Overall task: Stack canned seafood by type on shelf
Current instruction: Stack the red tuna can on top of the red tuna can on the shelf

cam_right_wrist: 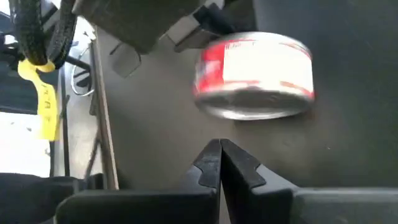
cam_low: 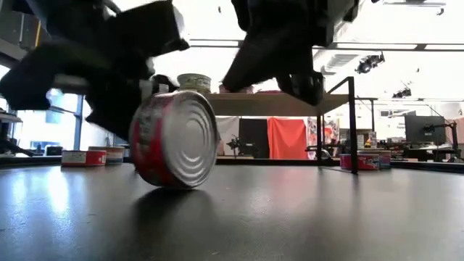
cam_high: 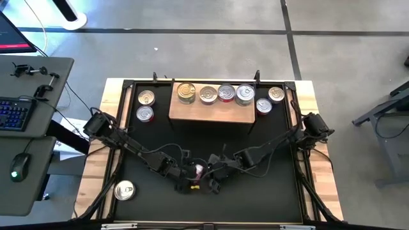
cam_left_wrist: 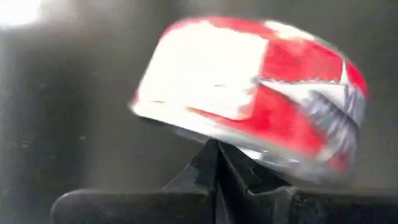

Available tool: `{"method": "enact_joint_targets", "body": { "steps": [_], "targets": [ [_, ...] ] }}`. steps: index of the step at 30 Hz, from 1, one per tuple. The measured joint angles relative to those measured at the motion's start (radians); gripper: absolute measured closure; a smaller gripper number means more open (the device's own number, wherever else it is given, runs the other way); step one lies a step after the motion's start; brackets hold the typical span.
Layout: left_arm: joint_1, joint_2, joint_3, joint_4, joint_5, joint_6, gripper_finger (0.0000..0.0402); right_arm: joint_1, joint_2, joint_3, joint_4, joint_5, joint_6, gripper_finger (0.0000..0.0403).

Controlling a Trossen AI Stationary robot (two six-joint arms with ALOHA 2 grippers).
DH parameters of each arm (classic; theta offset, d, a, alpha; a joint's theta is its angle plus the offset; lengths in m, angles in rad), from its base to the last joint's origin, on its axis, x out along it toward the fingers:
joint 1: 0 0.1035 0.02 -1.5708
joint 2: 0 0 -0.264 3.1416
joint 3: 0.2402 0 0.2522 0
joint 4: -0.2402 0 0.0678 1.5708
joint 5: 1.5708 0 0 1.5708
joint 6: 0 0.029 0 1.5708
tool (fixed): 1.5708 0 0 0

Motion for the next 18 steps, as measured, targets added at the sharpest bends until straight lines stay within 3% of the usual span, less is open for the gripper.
{"method": "enact_joint_targets", "body": {
  "steps": [10,14,18],
  "targets": [
    [-0.003,-0.044,0.0,-0.208,-0.028,-0.014,0.0401,-0.012,0.001,0.104,-0.124,0.001,-0.129,0.0403],
    [-0.006,-0.112,-0.001,-0.282,-0.093,-0.065,0.0401,-0.013,0.001,0.177,-0.173,-0.004,-0.184,0.0403],
    [-0.024,-0.204,-0.061,-0.246,-0.136,-0.152,0.0401,-0.012,0.001,0.242,-0.18,-0.011,-0.327,0.0403]
  ]
}}
